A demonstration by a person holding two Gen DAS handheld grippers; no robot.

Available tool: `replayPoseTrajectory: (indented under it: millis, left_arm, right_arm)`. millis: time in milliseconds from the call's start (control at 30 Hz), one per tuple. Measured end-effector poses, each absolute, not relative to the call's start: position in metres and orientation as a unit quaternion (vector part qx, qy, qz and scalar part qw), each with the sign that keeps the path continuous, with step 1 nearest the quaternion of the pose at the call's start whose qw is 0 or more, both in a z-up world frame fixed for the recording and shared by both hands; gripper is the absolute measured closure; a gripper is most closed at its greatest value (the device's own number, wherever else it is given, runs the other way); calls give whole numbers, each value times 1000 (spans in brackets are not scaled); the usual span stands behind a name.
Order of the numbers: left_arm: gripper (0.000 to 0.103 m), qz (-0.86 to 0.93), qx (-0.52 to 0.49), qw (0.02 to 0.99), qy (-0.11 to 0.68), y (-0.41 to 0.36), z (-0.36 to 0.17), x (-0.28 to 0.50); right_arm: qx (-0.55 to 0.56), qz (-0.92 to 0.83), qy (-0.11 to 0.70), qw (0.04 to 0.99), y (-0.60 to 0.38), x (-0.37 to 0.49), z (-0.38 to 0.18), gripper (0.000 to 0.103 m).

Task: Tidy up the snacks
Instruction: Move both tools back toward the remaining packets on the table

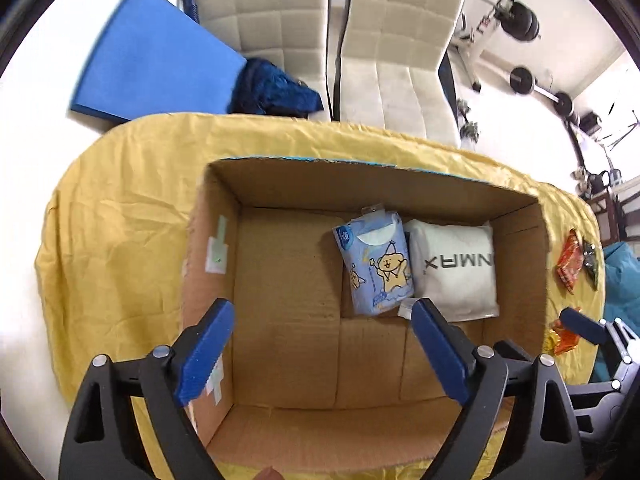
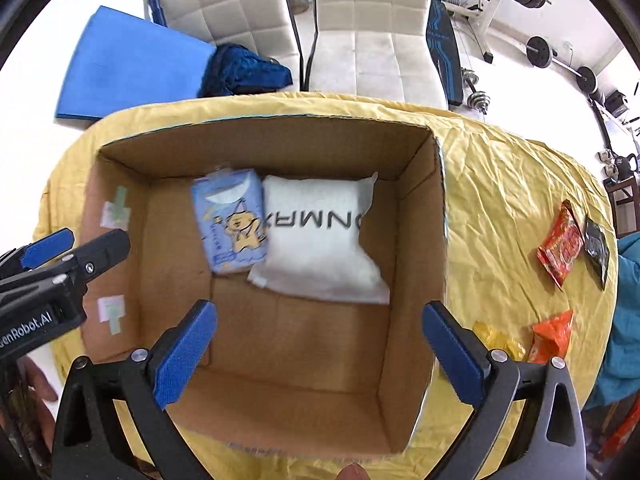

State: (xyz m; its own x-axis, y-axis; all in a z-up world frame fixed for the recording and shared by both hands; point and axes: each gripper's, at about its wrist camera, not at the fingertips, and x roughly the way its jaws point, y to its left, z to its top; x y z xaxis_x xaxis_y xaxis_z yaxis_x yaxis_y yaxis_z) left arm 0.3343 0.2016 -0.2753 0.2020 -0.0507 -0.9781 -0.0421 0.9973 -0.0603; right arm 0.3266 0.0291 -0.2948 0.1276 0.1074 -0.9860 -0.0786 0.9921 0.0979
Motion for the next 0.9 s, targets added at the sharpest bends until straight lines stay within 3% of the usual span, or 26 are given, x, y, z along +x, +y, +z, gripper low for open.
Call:
replayPoseTrajectory:
  millis: [900]
  left_arm:
    - [9, 38, -24, 828, 559, 156, -170, 198]
  right_arm:
    - [45, 124, 593, 794, -17, 187, -181, 0]
